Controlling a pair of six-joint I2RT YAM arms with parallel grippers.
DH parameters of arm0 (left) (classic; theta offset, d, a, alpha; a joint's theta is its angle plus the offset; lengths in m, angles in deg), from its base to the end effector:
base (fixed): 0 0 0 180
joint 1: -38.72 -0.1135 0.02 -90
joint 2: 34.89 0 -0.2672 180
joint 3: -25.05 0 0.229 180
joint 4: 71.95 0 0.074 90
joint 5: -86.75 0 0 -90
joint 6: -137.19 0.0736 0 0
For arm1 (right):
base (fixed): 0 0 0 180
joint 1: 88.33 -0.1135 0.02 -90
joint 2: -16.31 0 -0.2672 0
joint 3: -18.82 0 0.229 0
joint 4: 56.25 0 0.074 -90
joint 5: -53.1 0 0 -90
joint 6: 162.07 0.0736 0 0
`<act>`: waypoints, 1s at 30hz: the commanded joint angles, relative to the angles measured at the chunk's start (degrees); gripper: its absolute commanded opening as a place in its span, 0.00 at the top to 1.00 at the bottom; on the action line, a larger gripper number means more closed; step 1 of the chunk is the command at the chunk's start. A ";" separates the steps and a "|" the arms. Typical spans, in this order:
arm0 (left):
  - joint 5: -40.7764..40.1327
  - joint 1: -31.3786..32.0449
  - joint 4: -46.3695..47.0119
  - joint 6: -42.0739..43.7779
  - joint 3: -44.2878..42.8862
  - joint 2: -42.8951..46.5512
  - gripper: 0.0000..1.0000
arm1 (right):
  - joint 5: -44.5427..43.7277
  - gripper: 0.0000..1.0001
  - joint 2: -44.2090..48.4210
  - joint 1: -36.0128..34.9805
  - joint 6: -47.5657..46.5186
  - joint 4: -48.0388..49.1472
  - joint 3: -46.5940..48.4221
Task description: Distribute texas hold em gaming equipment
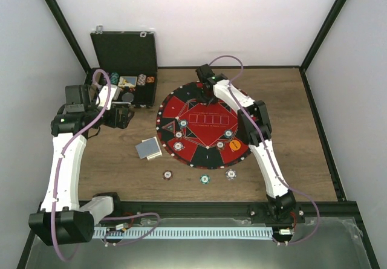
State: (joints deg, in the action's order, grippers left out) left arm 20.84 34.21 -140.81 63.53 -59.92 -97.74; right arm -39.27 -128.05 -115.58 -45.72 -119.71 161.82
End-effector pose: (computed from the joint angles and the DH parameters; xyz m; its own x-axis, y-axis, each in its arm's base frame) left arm 0.2087 -0.0137 0.3347 -0.6384 0.2073 -0.7413 0.4030 0.9105 -0.0924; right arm 0.4716 0.2394 0.1302 -0.9171 0.0265 -0.3979 -0.0388 0.9871 0.1553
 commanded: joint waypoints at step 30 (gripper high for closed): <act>-0.10 -0.32 -1.43 0.92 -2.12 0.18 0.00 | -5.66 0.31 14.57 -4.35 -1.97 -0.41 -1.27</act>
State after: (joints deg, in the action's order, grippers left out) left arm 20.82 34.21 -141.51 63.79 -60.45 -98.04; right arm -41.72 -124.83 -117.39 -46.97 -119.82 164.14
